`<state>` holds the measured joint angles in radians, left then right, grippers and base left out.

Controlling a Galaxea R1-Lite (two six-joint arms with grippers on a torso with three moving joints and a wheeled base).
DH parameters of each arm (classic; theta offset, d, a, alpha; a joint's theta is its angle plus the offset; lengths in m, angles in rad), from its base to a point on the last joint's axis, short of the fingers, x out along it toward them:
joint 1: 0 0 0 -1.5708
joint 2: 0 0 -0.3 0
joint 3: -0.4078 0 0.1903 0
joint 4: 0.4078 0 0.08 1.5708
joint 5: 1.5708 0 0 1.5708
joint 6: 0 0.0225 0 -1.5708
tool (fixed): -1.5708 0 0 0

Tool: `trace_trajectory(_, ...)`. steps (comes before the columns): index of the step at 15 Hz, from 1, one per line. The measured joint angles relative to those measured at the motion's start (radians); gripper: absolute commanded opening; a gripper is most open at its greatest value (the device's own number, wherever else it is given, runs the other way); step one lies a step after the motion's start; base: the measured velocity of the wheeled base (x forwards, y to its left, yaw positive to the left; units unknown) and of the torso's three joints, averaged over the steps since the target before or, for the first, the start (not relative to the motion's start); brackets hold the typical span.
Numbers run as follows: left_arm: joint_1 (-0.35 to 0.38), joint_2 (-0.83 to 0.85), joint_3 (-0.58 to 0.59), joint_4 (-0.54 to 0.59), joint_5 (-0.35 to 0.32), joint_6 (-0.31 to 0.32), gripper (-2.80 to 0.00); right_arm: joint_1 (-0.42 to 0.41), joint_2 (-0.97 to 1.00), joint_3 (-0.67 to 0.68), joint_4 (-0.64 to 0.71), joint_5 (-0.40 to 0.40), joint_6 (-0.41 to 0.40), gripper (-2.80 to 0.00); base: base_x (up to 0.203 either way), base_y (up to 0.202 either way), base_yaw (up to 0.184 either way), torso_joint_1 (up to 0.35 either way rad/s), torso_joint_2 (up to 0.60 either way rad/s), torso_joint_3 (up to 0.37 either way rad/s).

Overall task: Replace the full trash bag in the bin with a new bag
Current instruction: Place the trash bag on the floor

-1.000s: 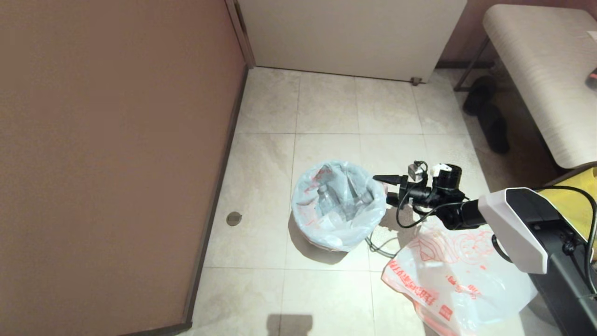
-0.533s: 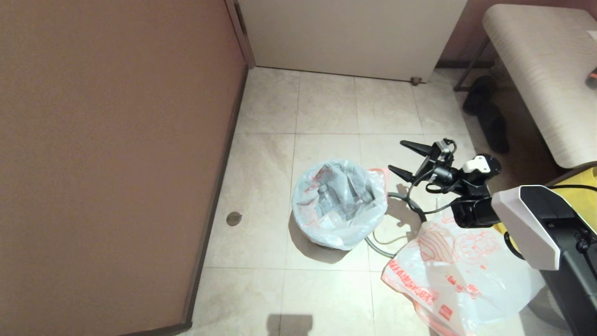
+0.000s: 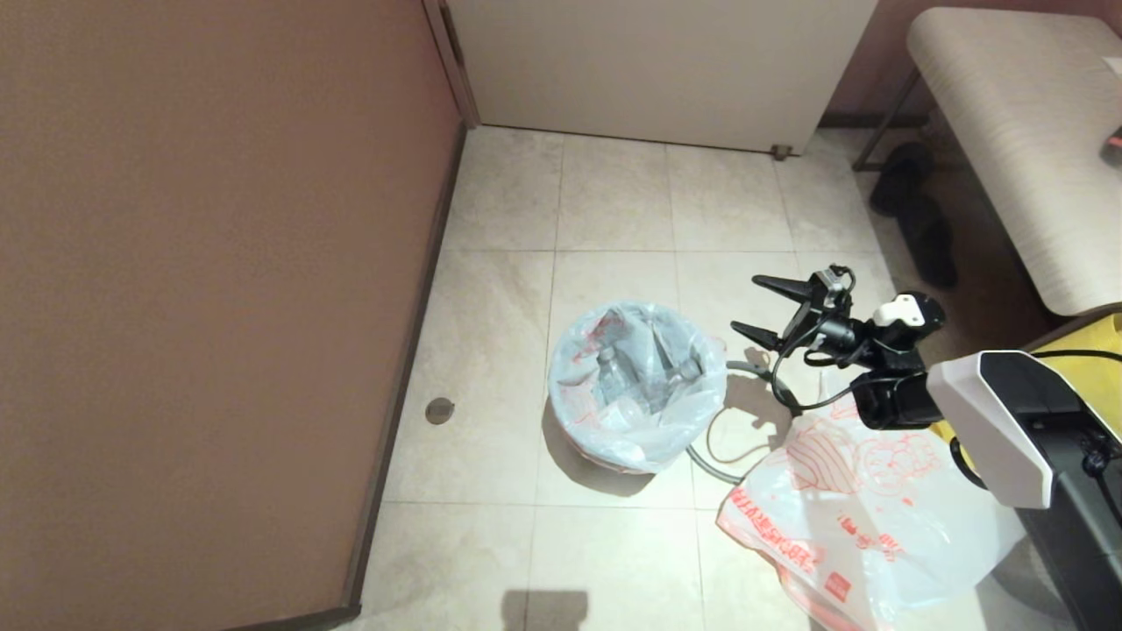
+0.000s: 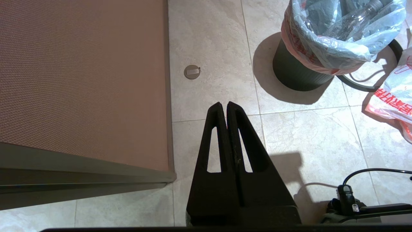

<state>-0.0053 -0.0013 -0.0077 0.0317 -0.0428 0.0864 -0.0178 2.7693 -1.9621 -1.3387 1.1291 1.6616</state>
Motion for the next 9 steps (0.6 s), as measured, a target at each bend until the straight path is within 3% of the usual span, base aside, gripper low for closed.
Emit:
trace_trajectory(5,0.0,0.0,0.0,0.0,0.0,0.0,-2.8,-0.011,0.046,-0.016,0.293,-0.004,-0.326,0.0,0.0,0.0,0.0,0.0,0.0,0.0)
trace_trajectory(9,-0.001,0.0,0.0,0.0,0.0,0.0,-2.8,0.004,0.063,-0.018,0.308,0.001,-0.351,0.0,0.0,0.0,0.0,0.0,0.0,0.0)
